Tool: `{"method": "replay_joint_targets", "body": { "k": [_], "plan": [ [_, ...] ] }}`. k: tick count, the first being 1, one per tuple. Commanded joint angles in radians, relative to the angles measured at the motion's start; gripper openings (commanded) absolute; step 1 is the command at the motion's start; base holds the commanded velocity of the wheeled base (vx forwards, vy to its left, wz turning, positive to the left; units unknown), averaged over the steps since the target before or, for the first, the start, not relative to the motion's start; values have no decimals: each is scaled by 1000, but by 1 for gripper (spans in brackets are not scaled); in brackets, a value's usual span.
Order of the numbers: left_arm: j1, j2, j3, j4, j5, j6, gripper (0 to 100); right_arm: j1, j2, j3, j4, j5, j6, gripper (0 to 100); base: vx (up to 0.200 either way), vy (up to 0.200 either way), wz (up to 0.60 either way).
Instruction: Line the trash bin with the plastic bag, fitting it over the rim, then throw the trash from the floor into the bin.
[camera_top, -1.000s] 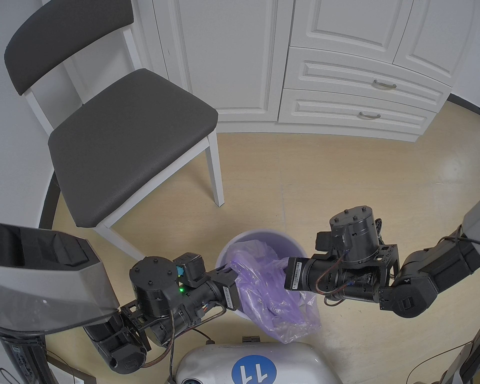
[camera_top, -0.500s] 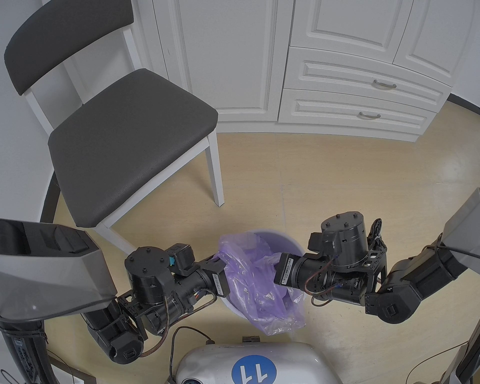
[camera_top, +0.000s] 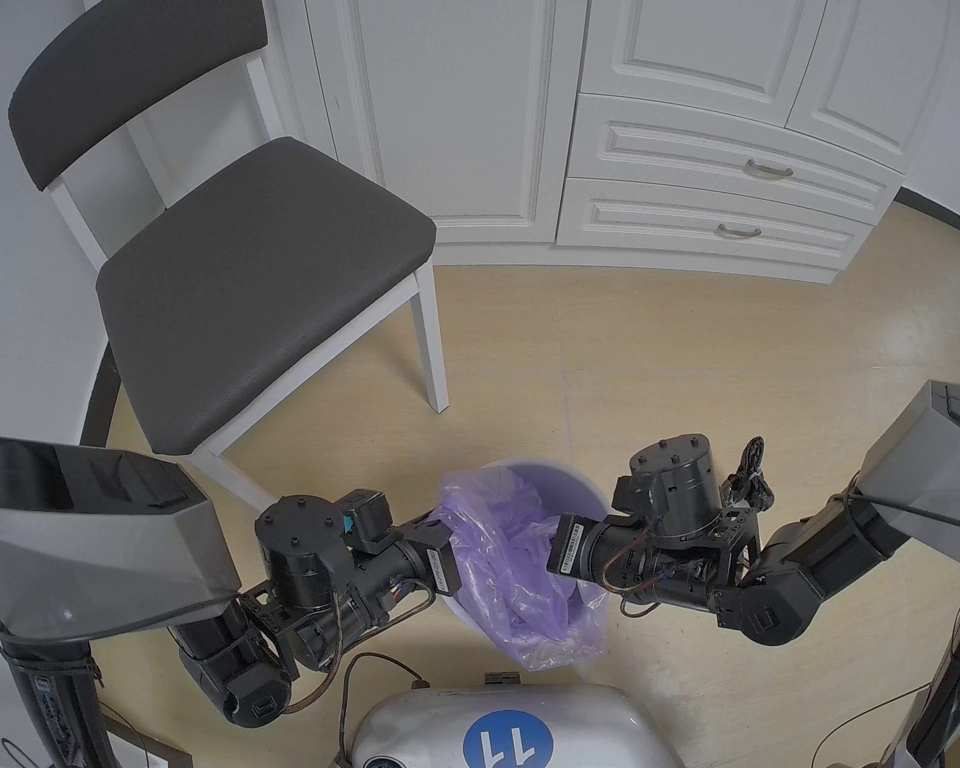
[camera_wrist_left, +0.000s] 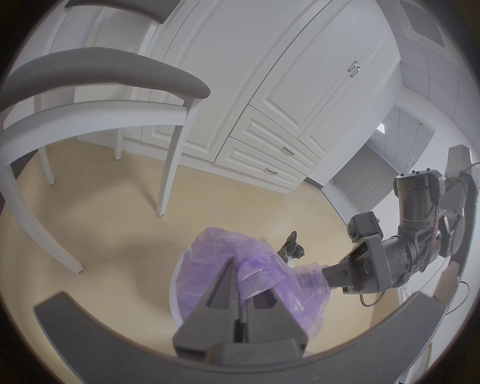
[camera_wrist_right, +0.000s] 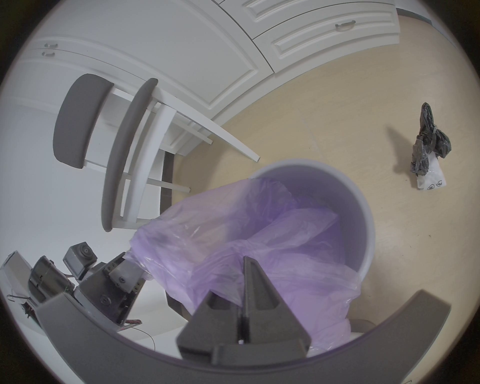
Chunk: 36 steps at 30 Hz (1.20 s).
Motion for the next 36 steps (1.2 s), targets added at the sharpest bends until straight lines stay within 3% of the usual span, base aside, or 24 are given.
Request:
{"method": "replay_joint_targets", "body": {
  "k": [1,17,22,26,32,36],
  "plan": [
    [-2,24,-9,-1,1,-3,0,-13,8,0,4,-1,-4,0,0,0,0],
    [-2,87,-46,-1,4,-9,0,-84,47,-13,4,-13,-65,0,0,0,0],
    [1,105,-65,-1,9,-13,0,-79,28,0,4,-46,-120,0,0,0,0],
    [2,115,-83,-1,10,-55,0,-64,21,10,1,-113,-165,0,0,0,0],
    [4,138,-103,-1,13,-58,0,-36,36,14,-14,-121,-169,0,0,0,0],
    [7,151,-144,-1,29,-95,0,-35,51,17,-109,-121,-163,0,0,0,0]
  ]
}}
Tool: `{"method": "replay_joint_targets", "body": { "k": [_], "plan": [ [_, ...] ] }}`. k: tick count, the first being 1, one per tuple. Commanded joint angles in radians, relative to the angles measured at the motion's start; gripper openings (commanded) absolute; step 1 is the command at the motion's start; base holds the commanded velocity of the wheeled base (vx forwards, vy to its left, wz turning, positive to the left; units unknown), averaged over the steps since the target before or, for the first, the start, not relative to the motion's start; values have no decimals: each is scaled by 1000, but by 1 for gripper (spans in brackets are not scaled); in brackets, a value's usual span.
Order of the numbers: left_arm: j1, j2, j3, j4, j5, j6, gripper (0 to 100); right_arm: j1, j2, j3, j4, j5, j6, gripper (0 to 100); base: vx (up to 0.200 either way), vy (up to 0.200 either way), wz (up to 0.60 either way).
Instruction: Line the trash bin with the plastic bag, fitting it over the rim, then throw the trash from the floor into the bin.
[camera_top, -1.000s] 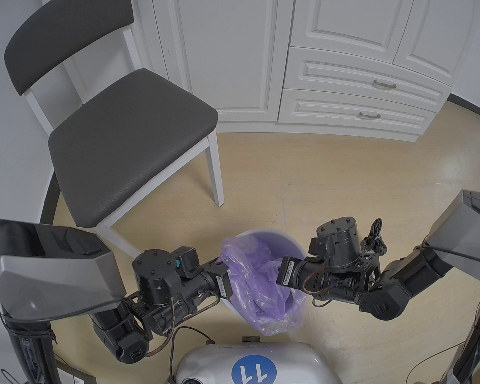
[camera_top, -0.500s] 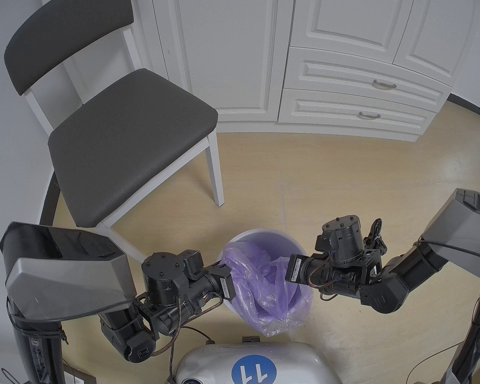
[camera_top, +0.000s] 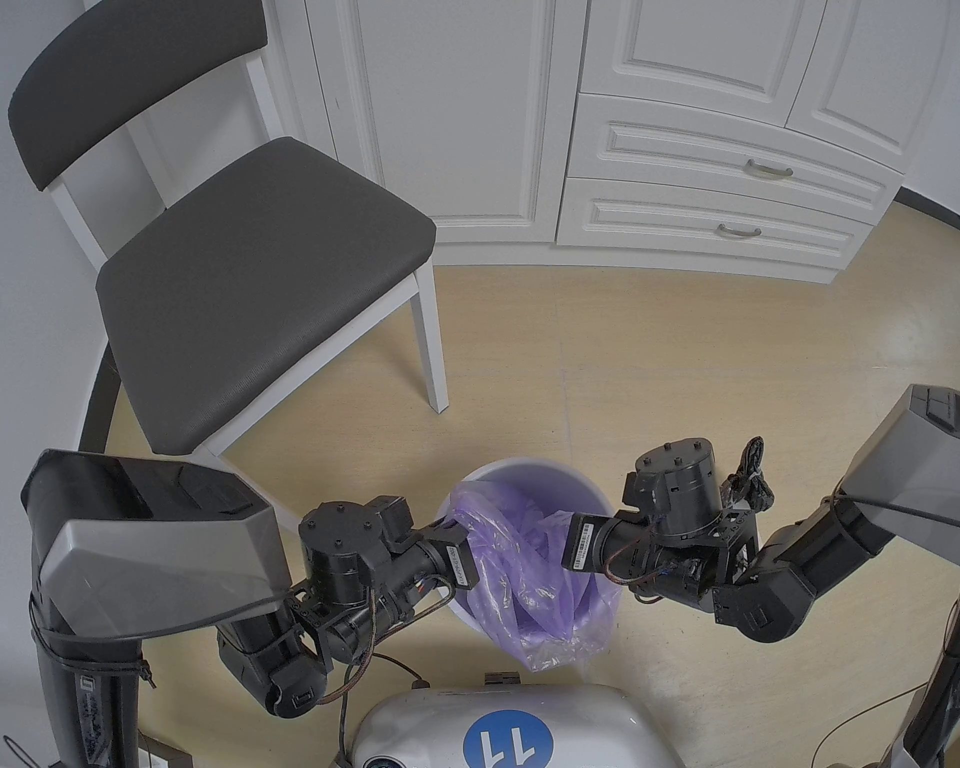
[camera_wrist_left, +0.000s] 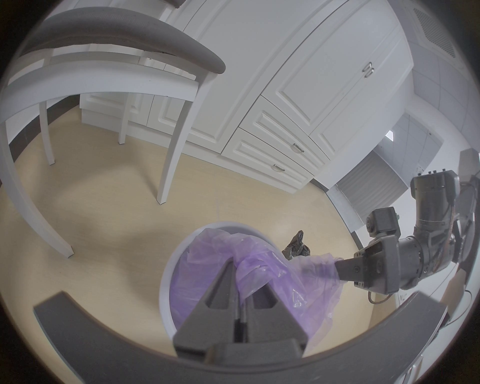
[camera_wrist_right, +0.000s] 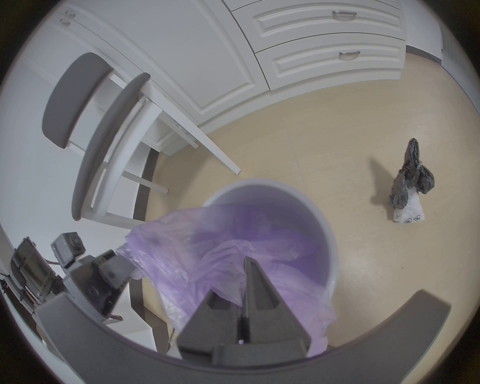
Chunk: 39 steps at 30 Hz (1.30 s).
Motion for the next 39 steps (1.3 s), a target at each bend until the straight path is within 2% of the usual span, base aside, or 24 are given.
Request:
{"method": "replay_joint_targets", "body": {
  "k": [1,7,14,16,18,19,20,24,33,38,39],
  "plan": [
    [4,22,-46,0,24,-36,0,-1,17,10,-88,-2,4,0,0,0,0],
    [18,56,-110,1,74,-75,0,-31,17,17,-120,-8,-4,0,0,0,0],
    [49,116,-145,1,75,-76,0,-73,28,16,-112,-10,-38,0,0,0,0],
    [69,139,-153,4,75,-73,0,-91,25,22,-111,-16,-79,0,0,0,0],
    [89,149,-148,10,67,-67,0,-107,24,33,-109,-54,-135,0,0,0,0],
    [89,149,-148,10,67,-67,0,-107,24,33,-109,-54,-135,0,0,0,0],
    [107,145,-133,20,60,-59,0,-120,24,53,-106,-91,-202,0,0,0,0],
    [124,99,-76,46,35,13,0,-133,-6,96,-82,-154,-319,0,0,0,0],
    [127,-35,8,116,29,107,0,-156,-101,175,-2,-168,-446,0,0,0,0],
    [127,-65,19,135,32,114,0,-177,-119,203,3,-169,-495,0,0,0,0],
    [133,-67,19,142,35,128,0,-185,-128,223,4,-169,-526,0,0,0,0]
  ]
}}
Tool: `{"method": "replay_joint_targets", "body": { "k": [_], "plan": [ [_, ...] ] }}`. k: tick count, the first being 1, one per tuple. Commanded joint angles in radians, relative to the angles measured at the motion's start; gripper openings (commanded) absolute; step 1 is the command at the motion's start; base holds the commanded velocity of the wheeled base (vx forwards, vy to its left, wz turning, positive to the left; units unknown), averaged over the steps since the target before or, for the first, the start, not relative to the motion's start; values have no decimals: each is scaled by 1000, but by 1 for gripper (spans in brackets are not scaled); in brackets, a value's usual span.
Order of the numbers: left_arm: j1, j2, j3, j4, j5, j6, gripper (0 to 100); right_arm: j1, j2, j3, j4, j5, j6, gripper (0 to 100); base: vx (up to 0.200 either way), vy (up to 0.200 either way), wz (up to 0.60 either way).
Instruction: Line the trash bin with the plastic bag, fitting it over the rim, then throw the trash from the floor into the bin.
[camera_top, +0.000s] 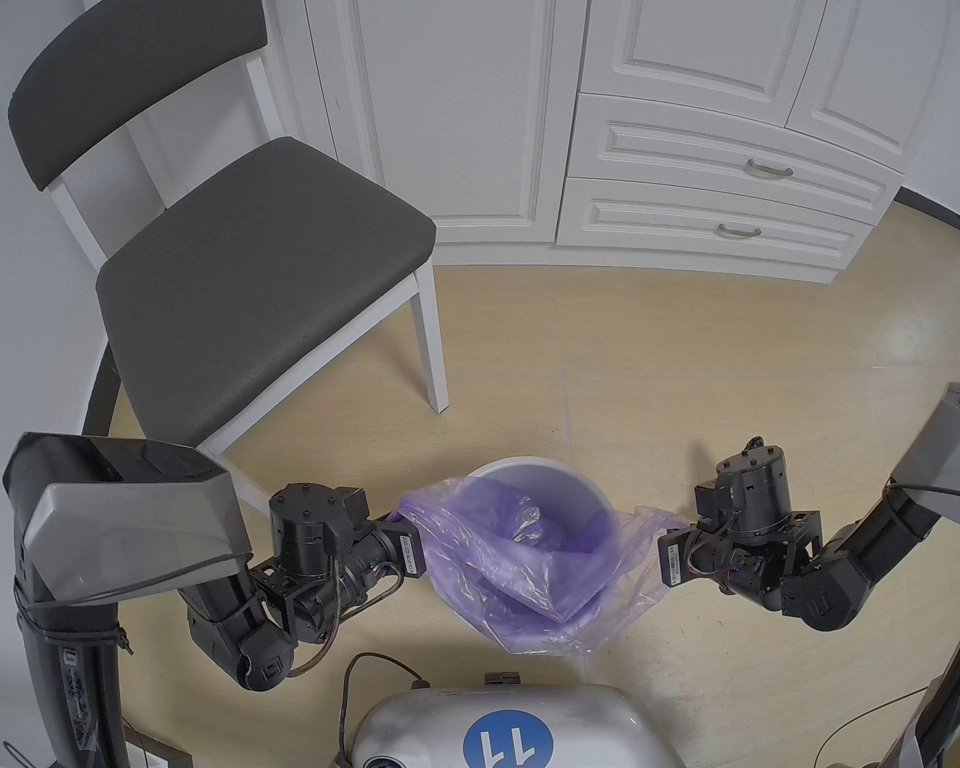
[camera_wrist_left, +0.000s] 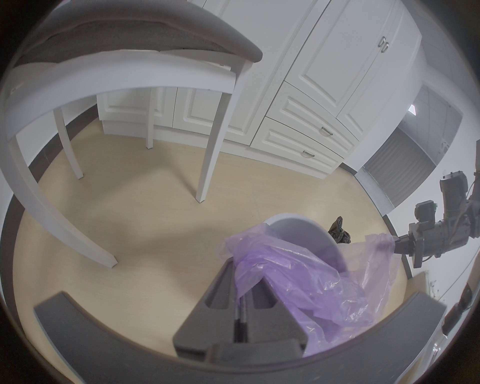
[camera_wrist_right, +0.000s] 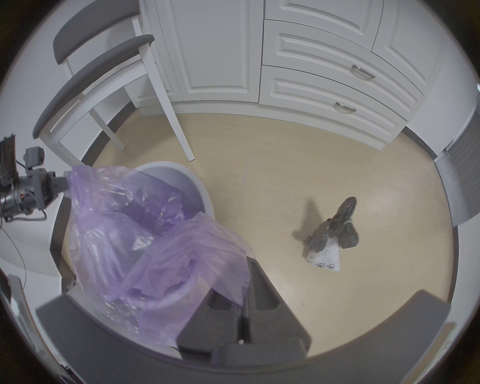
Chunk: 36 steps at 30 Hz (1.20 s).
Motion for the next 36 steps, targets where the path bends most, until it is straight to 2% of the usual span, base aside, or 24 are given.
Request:
{"method": "replay_joint_targets", "body": {
  "k": [1,9,14,19,21,27,36],
  "plan": [
    [13,-46,12,10,5,22,0,-22,-44,46,2,0,-49,0,0,0,0],
    [33,-32,26,48,5,64,0,-30,-57,105,2,-45,-134,0,0,0,0],
    [38,-57,26,129,6,65,0,-50,-77,155,2,-43,-216,0,0,0,0],
    [38,-74,26,157,8,67,0,-53,-83,169,2,-42,-238,0,0,0,0],
    [42,-114,32,229,9,99,0,-56,-97,198,3,-42,-276,0,0,0,0],
    [50,-164,62,304,8,139,0,-59,-112,227,5,-39,-318,0,0,0,0],
    [41,-112,93,297,-2,177,0,-50,-100,267,3,-31,-367,0,0,0,0]
  ]
}}
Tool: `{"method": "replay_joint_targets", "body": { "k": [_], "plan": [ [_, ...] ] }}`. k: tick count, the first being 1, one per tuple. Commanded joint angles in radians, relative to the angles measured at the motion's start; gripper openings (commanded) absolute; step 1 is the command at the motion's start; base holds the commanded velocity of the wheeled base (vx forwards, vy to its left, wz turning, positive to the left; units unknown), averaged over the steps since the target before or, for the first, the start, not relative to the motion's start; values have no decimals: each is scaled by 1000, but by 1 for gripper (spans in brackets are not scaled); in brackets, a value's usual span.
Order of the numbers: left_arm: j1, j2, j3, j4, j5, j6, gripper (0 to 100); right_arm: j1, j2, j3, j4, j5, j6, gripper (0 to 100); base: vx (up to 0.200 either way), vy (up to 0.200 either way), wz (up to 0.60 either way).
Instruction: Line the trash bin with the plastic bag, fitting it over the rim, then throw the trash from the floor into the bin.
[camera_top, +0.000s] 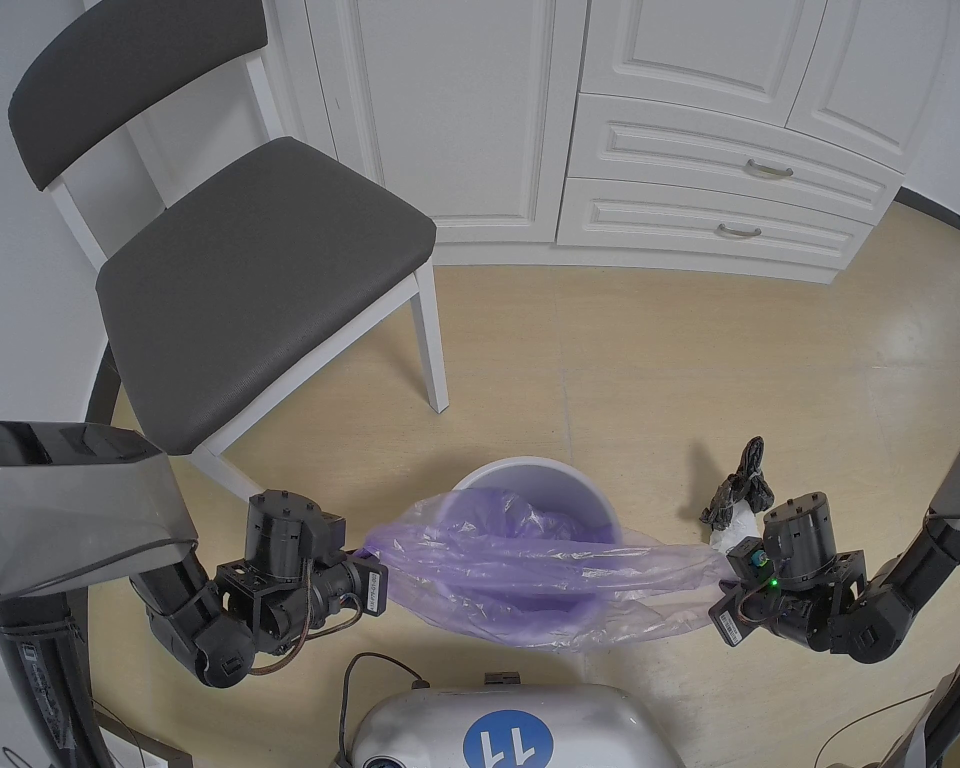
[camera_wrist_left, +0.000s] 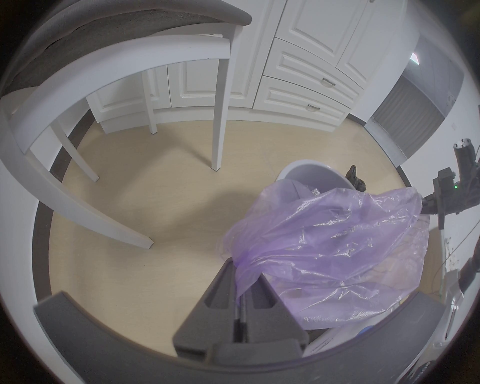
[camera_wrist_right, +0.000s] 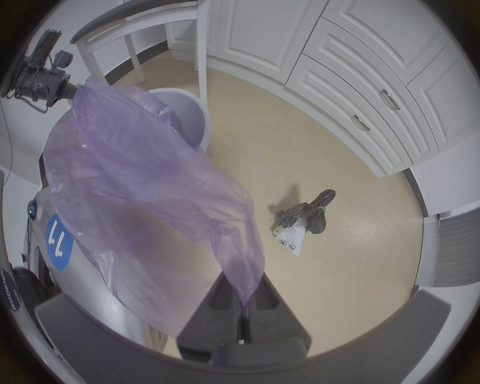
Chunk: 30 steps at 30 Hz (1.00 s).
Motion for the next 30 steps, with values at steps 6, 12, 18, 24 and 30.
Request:
{"method": "replay_joint_targets", "body": {
  "k": [6,12,18,24,30],
  "plan": [
    [-18,45,9,-3,-2,4,0,26,40,24,-2,1,-23,0,0,0,0],
    [-27,73,4,-6,-1,2,0,49,95,21,-17,1,-18,0,0,0,0],
    [-27,131,-13,-72,-1,-5,0,60,146,9,-26,-5,-10,0,0,0,0],
    [-27,143,15,-220,11,-5,0,58,192,27,-167,-8,-7,0,0,0,0],
    [-27,132,21,-220,11,-1,0,57,232,18,-178,-8,-7,0,0,0,0]
  ]
}}
